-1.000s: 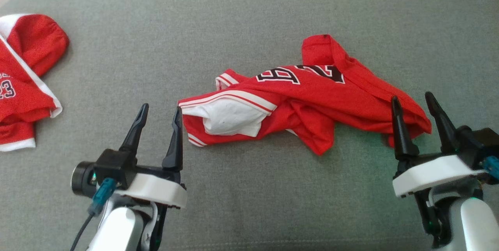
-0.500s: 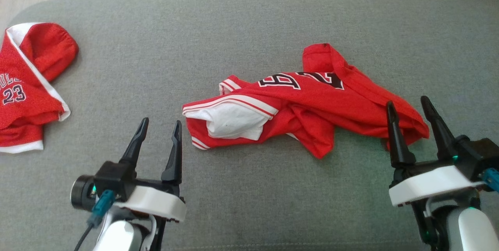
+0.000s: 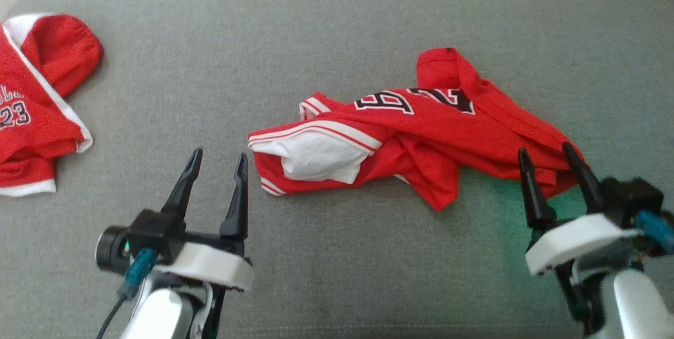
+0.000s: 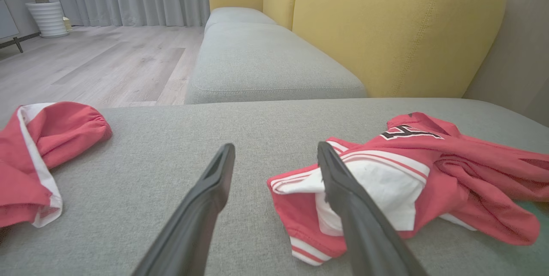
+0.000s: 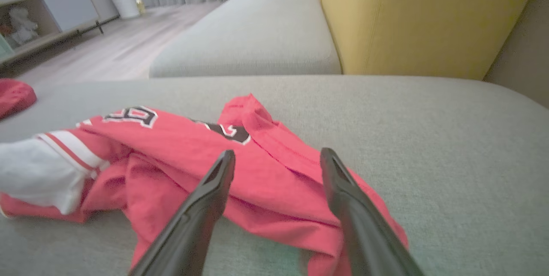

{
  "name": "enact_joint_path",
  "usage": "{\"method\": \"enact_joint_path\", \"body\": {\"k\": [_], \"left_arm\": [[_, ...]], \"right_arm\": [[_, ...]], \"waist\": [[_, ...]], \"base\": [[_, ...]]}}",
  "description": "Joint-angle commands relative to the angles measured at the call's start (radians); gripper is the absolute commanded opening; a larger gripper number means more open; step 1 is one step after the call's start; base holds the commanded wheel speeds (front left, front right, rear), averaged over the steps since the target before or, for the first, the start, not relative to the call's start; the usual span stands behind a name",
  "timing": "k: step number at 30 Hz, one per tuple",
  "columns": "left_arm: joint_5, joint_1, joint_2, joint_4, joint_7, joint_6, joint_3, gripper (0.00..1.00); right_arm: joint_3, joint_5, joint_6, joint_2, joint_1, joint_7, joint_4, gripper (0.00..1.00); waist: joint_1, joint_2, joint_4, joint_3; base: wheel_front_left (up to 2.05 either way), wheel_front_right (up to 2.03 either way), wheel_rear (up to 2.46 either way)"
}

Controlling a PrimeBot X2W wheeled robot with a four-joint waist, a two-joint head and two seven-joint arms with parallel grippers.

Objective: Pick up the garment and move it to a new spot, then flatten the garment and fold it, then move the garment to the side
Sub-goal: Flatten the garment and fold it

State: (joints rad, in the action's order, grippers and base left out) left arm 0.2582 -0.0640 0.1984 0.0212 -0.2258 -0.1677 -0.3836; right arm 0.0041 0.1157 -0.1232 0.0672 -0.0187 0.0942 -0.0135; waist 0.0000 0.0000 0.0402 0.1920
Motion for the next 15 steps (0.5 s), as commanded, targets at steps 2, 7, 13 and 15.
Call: {"method": "enact_joint_path", "body": {"k": [2, 7, 13, 15], "left_arm": [[-0.001, -0.071, 0.006, -0.034, -0.005, 0.001, 0.022, 1.0], [-0.001, -0.103, -0.008, -0.019, -0.014, 0.012, 0.009, 1.0], [0.003, -0.129, -0.021, 0.003, -0.025, 0.02, 0.008, 1.0], [0.003, -0.133, -0.025, 0.009, -0.027, 0.02, 0.009, 1.0]], "right_arm": [[0.022, -0.001, -0.008, 0.047, -0.1, 0.009, 0.041, 1.0], [0.044, -0.031, -0.008, 0.103, -0.196, 0.023, 0.185, 1.0], [0.067, -0.056, -0.008, 0.144, -0.256, 0.075, 0.276, 0.56], [0.07, -0.051, -0.008, 0.15, -0.269, 0.08, 0.286, 0.0]], "waist": [[0.0, 0.0, 0.017, 0.037], [0.0, 0.0, 0.035, 0.078], [0.0, 0.0, 0.044, 0.103], [0.0, 0.0, 0.042, 0.104]], "base": [[0.0, 0.0, 0.0], [0.0, 0.0, 0.0], [0.0, 0.0, 0.0], [0.0, 0.0, 0.0]]}}
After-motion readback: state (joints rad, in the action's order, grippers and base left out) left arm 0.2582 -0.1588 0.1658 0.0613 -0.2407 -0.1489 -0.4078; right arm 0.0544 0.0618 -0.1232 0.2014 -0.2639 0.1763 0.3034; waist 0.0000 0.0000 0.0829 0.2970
